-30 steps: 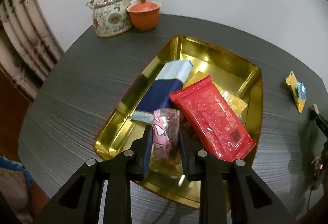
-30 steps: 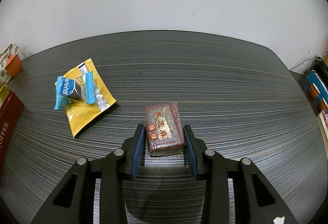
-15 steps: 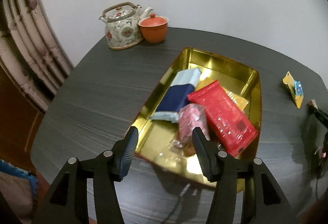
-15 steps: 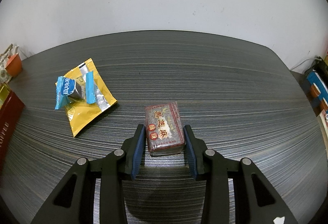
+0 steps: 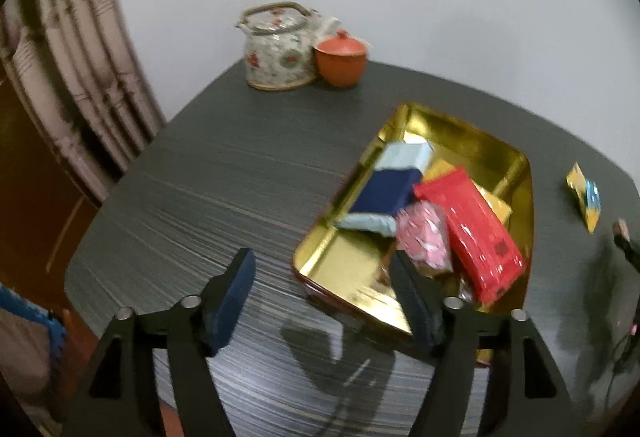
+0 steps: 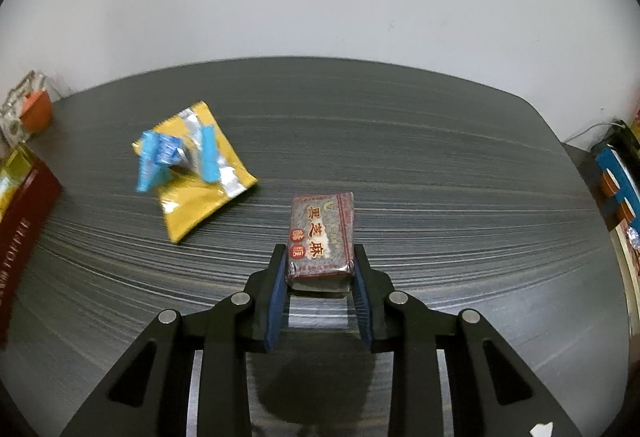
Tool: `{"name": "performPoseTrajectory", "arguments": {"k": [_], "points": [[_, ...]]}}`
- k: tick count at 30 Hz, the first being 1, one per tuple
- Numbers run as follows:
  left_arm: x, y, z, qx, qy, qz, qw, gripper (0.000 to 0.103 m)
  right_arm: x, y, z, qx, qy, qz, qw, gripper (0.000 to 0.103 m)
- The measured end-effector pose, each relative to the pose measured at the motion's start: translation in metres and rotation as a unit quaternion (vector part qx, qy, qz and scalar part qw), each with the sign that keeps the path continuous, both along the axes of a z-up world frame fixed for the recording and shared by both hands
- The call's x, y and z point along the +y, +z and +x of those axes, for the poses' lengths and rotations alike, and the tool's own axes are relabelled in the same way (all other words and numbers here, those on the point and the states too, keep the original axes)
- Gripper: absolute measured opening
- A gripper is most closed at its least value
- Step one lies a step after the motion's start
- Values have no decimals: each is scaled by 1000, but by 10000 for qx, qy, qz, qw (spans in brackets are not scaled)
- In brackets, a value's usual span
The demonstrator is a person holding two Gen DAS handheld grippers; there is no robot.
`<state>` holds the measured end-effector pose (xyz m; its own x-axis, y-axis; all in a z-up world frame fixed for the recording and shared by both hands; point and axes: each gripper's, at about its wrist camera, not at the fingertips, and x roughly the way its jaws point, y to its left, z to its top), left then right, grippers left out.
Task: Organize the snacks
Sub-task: 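Carry the brown box into the gold tin and open the right tool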
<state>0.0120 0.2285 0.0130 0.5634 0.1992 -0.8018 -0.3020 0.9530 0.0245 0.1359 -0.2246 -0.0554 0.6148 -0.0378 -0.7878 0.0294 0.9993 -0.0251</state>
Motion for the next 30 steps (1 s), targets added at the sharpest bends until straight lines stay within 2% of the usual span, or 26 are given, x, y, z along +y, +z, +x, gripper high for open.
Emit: {"name": "performPoseTrajectory", "arguments": {"k": [4, 8, 12, 15, 22, 30], "points": [[14, 4, -3, -58, 301, 83, 9995, 75, 14, 24, -14, -267, 191, 144, 9994, 27], [29, 1, -2, 13, 566, -217, 9982, 75, 48, 45, -25, -443, 647, 388, 9962, 27], [39, -2, -3, 75, 767, -325, 9965, 76, 104, 64, -30, -508, 1394, 564, 9873, 27], [44, -1, -5, 47, 871, -367, 9955, 76, 158, 74, -37, -498, 2026, 681, 9756, 27], [51, 0, -7, 3, 999, -411, 9941, 78, 255, 76, -54, -297, 3065, 744, 9485, 27], [55, 1, -8, -30, 1079, -517, 9928, 78, 313, 56, -72, -38, 3613, 693, 9298, 27]]}}
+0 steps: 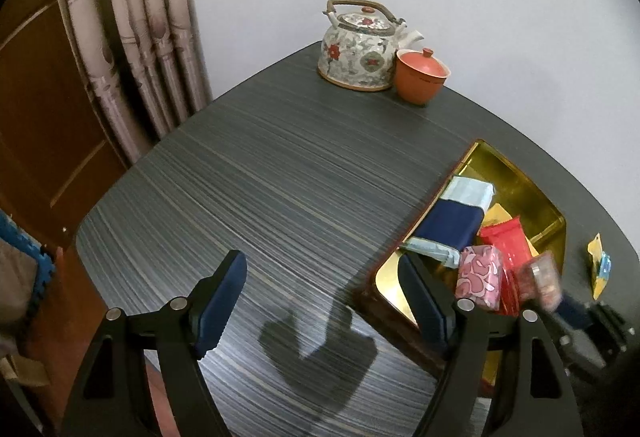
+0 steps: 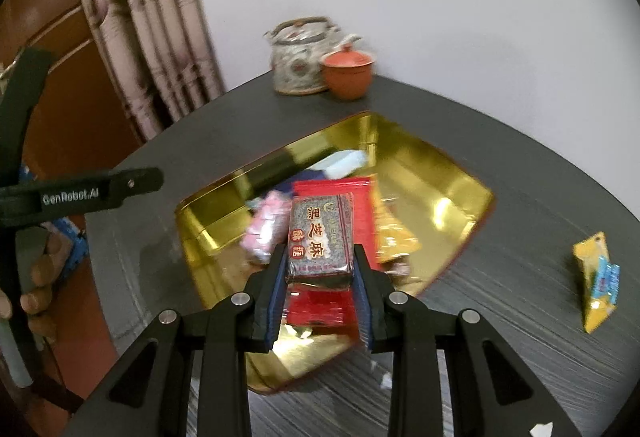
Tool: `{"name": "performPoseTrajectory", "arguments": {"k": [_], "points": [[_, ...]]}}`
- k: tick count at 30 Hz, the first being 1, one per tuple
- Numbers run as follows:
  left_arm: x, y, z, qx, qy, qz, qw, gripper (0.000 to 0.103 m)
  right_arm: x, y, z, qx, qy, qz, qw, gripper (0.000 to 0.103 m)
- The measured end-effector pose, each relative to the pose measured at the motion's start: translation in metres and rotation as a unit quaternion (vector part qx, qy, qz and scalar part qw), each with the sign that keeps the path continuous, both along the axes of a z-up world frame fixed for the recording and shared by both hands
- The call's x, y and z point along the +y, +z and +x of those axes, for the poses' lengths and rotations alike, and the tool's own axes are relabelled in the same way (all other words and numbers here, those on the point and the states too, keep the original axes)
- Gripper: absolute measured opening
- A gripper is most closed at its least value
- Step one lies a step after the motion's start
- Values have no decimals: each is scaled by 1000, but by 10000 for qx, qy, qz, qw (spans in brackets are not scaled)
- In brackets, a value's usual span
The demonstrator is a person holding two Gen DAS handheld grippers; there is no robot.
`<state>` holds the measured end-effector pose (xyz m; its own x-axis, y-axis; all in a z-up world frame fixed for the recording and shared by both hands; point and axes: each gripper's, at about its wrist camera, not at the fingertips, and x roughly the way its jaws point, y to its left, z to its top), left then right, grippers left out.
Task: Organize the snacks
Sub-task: 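Carry the brown box into the gold tin and open the right tool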
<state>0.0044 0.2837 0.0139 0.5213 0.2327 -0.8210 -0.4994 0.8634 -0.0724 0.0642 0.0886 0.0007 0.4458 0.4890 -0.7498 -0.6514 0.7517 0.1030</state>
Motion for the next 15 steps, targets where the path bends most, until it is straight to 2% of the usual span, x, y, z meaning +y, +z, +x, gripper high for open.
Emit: {"name": "performPoseTrajectory", "arguments": {"k": [8, 15], "points": [[1, -2, 1, 40, 3, -68, 10000, 78, 19, -14, 0, 150, 263, 13, 9995, 28], [-2, -3, 3, 57, -19, -62, 10000, 79, 10, -10, 1, 249, 207, 170, 9993, 33]]}}
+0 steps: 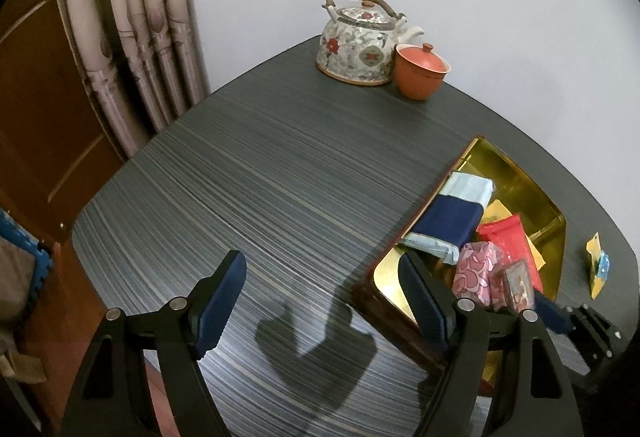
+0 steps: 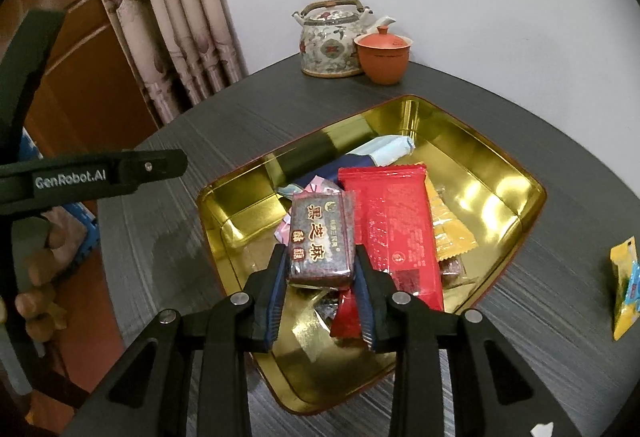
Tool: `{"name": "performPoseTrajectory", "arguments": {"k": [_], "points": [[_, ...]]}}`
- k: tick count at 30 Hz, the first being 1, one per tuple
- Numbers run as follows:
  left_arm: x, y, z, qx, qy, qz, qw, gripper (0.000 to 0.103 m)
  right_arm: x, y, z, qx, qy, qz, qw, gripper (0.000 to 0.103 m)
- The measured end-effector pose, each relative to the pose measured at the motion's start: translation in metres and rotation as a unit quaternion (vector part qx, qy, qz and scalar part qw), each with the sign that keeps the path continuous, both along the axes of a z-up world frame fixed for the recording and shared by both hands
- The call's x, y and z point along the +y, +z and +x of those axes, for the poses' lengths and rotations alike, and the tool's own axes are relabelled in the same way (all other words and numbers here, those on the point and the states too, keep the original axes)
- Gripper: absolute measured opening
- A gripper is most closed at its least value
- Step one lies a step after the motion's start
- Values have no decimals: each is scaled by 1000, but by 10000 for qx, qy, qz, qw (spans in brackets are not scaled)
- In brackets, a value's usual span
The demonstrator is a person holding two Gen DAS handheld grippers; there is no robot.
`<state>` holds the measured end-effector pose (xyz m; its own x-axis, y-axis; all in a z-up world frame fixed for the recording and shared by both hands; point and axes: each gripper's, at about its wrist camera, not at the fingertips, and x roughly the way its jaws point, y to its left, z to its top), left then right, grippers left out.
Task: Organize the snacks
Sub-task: 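Carry the brown box into the gold tin and open the right tool, then grasp the blue candy off the yellow bag with the right tool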
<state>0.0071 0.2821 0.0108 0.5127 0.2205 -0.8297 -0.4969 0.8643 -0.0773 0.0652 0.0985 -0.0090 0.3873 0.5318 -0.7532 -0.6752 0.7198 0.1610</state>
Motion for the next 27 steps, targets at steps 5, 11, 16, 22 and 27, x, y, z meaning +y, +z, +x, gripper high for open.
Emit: {"name": "performPoseTrajectory", "arguments": {"k": [5, 11, 16, 22, 27], "points": [[-4, -1, 1, 12, -41, 43, 10000, 79, -18, 14, -1, -165, -178, 196, 9995, 47], [-5, -1, 0, 8, -46, 84, 10000, 79, -74, 25, 19, -460, -846, 149, 9952, 47], [-7, -1, 1, 42, -71, 78, 9999, 79, -143, 18, 54, -502, -1835, -111, 9817, 47], [-9, -3, 2, 86, -119, 139, 9998, 79, -216, 10, 101, -435, -2800, -350, 9584, 47], [-8, -6, 3, 122, -86, 196, 9997, 79, -242, -1, 126, -187, -3193, -329, 9469, 62]]}}
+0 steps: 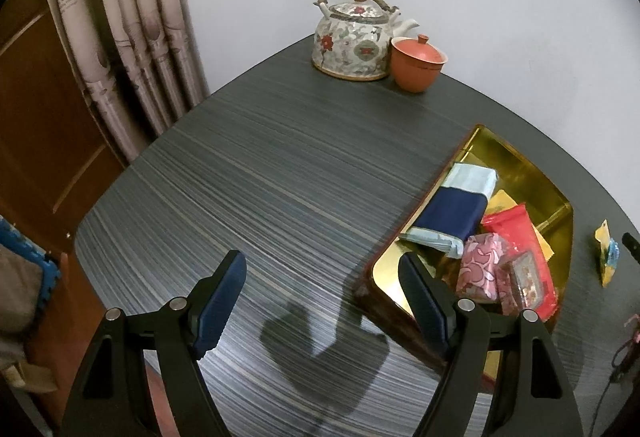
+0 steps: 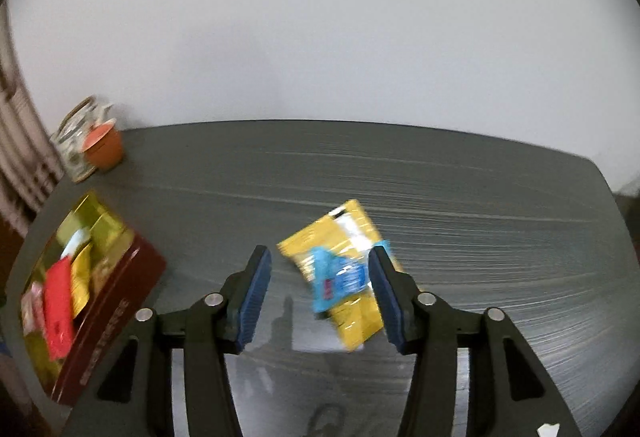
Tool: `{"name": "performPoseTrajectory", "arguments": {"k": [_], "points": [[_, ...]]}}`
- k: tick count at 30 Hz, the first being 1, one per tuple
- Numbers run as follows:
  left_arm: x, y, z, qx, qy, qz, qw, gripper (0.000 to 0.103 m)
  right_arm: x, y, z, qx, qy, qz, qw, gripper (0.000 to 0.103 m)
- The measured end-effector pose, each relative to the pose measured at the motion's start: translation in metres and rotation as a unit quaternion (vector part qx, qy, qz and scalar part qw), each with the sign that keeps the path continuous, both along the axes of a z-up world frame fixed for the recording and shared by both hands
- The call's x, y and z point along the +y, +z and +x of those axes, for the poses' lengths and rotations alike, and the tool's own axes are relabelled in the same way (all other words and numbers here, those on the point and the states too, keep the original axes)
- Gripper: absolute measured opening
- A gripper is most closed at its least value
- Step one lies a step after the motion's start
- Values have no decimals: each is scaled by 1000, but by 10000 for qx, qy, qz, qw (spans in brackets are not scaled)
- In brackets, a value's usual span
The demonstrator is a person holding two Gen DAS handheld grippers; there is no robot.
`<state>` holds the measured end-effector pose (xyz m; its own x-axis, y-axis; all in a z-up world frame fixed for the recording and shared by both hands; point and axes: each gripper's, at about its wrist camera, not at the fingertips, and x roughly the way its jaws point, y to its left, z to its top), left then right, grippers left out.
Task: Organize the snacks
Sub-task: 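Grasp the blue candy off the yellow bag with the right tool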
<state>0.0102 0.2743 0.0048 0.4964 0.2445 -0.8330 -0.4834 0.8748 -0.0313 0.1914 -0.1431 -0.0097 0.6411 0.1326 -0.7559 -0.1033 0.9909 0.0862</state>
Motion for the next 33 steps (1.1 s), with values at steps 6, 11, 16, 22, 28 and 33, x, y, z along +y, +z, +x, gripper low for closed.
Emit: {"name": "performPoseTrajectory", "arguments": {"k": [6, 11, 16, 22, 28, 33], "points": [[2, -4, 2, 75, 23, 64, 9999, 79, -3, -25, 16, 231, -148, -94, 9996, 67], [4, -6, 4, 103, 66, 116, 9999, 79, -1, -42, 15, 362, -40, -200, 9991, 53], [6, -6, 3, 94, 97, 205, 9997, 79, -11, -39, 3, 190, 52, -252, 9995, 41], [-4, -1, 1, -8, -44, 537, 9985, 79, -23, -38, -9, 91, 160, -309, 9994, 36], [-31, 10, 2, -57, -372, 721, 9967, 79, -56, -45, -17, 119, -25, -491, 9987, 36], [-62, 30, 9, -151, -669, 637, 9956, 79, -87, -54, -19, 214, -213, -544, 9981, 36]]}}
